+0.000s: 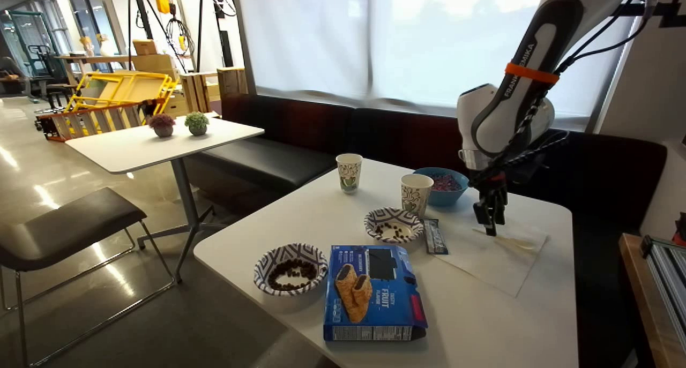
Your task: Use the plastic spoon to put some of the contents of the blue bowl into the paper cup in the front
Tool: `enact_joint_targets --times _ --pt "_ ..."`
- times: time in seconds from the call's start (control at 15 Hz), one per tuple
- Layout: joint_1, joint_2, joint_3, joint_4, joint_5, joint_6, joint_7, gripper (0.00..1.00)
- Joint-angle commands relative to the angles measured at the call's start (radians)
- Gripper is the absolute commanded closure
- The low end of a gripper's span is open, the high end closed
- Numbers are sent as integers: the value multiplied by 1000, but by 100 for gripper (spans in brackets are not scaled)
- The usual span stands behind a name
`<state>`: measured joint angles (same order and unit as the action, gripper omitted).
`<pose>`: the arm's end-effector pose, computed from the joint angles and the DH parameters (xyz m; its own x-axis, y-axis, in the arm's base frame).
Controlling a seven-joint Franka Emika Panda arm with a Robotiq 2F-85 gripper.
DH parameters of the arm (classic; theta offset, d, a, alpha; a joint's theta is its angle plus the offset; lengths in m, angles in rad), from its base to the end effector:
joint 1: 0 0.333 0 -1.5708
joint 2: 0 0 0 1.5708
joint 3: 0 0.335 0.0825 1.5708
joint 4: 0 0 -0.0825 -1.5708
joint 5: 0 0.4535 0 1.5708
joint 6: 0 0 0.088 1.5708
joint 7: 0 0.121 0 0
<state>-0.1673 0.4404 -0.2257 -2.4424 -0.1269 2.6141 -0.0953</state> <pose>0.4274 -0.1939 0.0492 0.9440 -0.1778 -0.2781 -0.1550 -0.9826 0.1021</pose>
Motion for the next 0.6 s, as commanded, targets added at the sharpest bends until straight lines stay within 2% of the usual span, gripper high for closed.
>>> enact_joint_targets --times 0.0,0.27,0.53 --pt "9 15 5 39 -14 -112 27 42" --pt "-25 33 46 67 27 -148 -17 44" --pt "-41 63 60 92 34 -167 -45 53"
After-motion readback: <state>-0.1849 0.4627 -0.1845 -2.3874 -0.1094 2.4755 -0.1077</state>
